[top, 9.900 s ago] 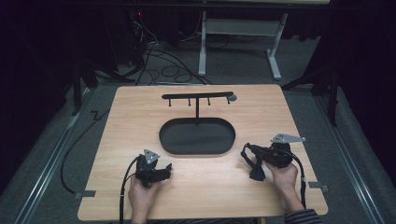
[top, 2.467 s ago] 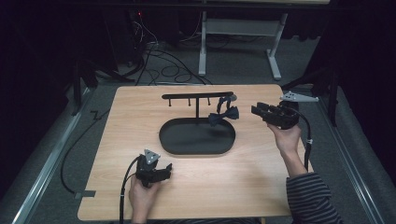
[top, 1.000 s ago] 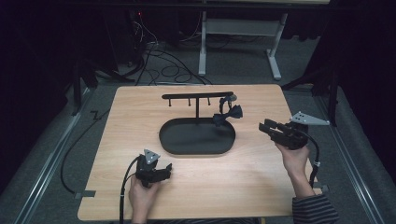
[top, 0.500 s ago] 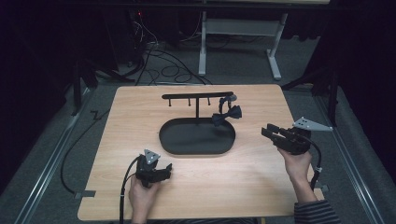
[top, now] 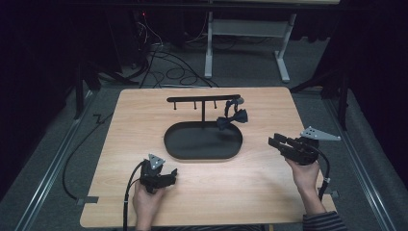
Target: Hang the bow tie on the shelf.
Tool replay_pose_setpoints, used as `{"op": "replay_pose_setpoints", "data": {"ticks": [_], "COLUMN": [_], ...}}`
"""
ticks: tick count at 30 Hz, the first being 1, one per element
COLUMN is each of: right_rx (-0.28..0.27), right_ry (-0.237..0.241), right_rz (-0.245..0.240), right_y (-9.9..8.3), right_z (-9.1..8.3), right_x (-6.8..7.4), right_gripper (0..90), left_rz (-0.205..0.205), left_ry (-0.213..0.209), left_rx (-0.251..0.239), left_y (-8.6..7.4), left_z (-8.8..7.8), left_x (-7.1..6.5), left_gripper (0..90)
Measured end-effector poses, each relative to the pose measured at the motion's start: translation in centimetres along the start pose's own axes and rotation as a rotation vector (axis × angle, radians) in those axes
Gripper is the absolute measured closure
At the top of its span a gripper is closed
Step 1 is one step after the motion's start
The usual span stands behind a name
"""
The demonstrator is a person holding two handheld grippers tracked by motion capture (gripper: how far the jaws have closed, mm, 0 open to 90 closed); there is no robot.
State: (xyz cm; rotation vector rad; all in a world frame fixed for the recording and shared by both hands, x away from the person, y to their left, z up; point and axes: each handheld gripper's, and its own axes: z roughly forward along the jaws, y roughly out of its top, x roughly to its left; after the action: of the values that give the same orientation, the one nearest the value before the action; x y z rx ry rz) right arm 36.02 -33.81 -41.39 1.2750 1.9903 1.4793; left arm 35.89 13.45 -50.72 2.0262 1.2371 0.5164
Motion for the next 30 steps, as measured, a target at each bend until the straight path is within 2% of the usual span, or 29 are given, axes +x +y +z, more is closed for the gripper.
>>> {"op": "replay_pose_setpoints", "data": {"ticks": [30], "right_rx": [0.038], "right_ry": [0.034], "right_rz": [0.037], "right_y": [-2.4], "right_z": [0.8], "right_x": [0.3], "right_gripper": [62.7], "left_rz": [0.002], "left_ry": [0.002], "left_rx": [0.001], "left_y": [0.0], "left_z": [0.0], "left_x": [0.0], "left_gripper": [21.4]}}
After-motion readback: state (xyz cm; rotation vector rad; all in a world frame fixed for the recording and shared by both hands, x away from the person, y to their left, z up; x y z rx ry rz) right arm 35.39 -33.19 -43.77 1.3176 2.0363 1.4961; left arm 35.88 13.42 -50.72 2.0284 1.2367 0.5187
